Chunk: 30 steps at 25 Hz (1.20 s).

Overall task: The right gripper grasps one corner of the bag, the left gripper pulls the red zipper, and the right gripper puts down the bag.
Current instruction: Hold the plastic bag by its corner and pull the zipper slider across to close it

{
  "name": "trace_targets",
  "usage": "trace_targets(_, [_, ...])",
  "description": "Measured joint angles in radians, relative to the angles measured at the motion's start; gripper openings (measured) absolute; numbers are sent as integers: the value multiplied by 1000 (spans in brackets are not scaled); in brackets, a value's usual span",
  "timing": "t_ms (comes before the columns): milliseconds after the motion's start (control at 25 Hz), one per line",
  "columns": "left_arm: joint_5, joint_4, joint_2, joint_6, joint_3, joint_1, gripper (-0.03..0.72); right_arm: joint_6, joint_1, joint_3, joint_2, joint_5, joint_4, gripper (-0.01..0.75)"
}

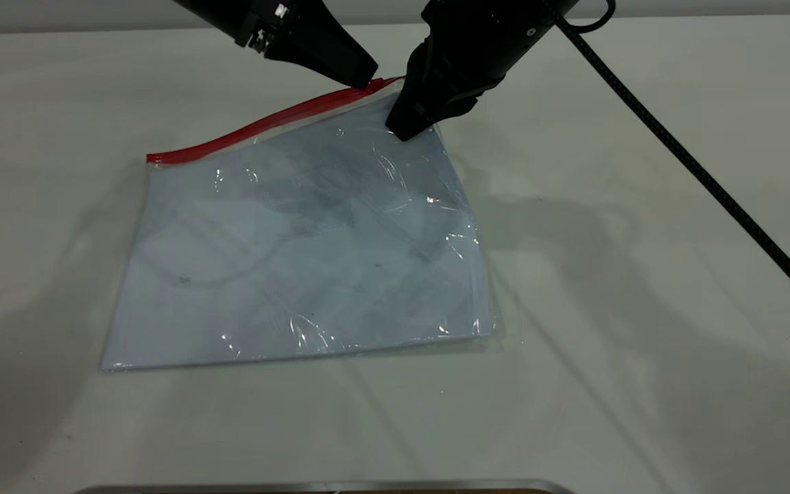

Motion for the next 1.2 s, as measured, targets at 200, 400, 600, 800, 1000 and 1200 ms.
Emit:
trace_targets(200, [0, -40, 4, 10, 0, 0, 492, -8, 0, 0, 0, 0, 20, 35])
trace_targets(400, [-1, -47, 4, 15, 0, -4, 488, -27, 0, 0, 0, -1, 40, 35])
trace_targets(600, [-1, -47, 4, 15, 0, -18, 470, -33, 0, 0, 0, -1, 47, 35])
trace_targets(800, [-2, -47, 7, 18, -1, -21, 441, -33, 0, 0, 0, 0, 54, 35])
trace_targets(1000, [-8, -51, 24, 18, -1, -21, 378, -33, 0, 0, 0, 1, 56, 35])
trace_targets(1200, [-23, -51, 24, 18, -1, -21, 264, -34, 0, 0, 0, -1, 58, 35])
